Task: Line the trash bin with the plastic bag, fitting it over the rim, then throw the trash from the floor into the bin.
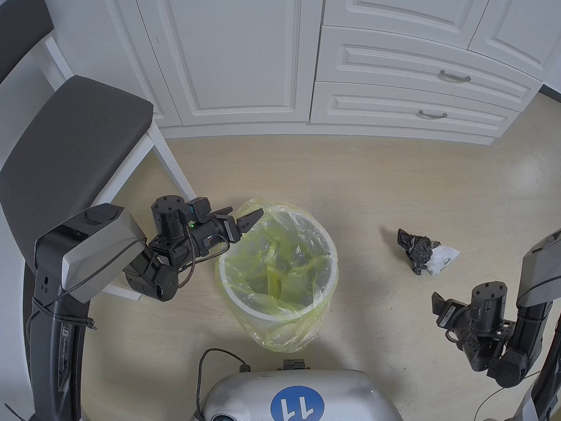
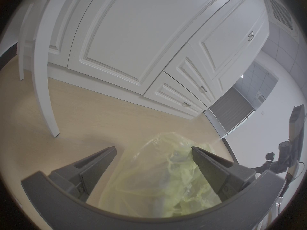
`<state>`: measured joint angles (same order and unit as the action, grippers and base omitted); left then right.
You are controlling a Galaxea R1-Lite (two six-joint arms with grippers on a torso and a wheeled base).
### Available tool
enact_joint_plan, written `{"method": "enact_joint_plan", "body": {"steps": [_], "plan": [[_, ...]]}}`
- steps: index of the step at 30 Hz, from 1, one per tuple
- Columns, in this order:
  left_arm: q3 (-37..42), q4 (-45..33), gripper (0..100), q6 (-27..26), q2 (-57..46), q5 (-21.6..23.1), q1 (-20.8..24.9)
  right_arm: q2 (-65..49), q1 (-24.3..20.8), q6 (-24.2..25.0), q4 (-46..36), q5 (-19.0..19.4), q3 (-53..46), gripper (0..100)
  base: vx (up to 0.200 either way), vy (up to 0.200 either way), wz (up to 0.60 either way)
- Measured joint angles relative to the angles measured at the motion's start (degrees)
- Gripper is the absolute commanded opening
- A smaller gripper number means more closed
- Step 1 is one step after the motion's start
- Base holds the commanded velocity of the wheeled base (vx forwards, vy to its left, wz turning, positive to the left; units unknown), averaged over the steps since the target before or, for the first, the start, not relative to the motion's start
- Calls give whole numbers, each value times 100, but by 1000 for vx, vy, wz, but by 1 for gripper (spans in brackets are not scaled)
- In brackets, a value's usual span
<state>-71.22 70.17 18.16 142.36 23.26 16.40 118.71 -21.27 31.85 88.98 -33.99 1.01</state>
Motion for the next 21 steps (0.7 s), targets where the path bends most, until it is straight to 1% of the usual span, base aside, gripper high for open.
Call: {"method": "enact_joint_plan", "body": {"steps": [5, 9, 15, 21], "plan": [[-472, -317, 100, 4, 150, -205, -50, -5, -68, 0, 0, -72, 0, 100, 0, 0, 0], [-618, -355, 100, 20, 235, -233, -91, 17, -171, 22, 0, -79, 0, 100, 0, 0, 0], [-603, -286, 100, 79, 267, -230, -110, 67, -265, 17, 0, -83, 0, 100, 0, 0, 0], [-271, -216, 100, 110, 66, -161, -105, 52, -278, 11, 0, -83, 0, 100, 0, 0, 0]]}}
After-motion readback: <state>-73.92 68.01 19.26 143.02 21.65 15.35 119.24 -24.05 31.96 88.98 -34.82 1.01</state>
